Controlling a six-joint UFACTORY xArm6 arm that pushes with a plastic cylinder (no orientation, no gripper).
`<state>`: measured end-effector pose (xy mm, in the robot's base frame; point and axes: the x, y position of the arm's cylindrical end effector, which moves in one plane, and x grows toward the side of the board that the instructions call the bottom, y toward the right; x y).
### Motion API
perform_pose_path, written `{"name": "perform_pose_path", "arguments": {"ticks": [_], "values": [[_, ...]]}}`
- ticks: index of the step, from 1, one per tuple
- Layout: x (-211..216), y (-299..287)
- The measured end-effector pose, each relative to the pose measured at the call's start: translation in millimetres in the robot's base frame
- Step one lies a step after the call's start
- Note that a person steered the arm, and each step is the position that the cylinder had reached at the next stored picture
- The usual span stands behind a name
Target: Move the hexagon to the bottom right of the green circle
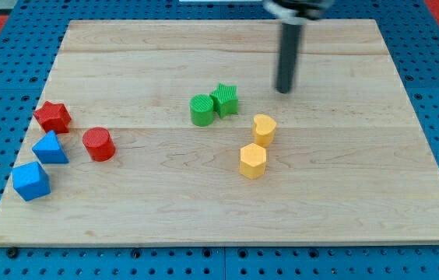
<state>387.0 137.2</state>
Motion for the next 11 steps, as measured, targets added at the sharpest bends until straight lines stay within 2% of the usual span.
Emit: {"name": "perform_pose_path", "arguments": {"ticks": [1,2,3,4,5,6,7,8,9,10,11], "values": [[110.8,-1.4],[147.4,-74.5],[147.1,-146.9],[130.7,-162.1],[116.5,-154.5],[166.9,-157.3],[166.9,-102.8],[119.4,-110.2],[94.4,-161.0],[130.0,-110.4],[138.7,-23.0]]}}
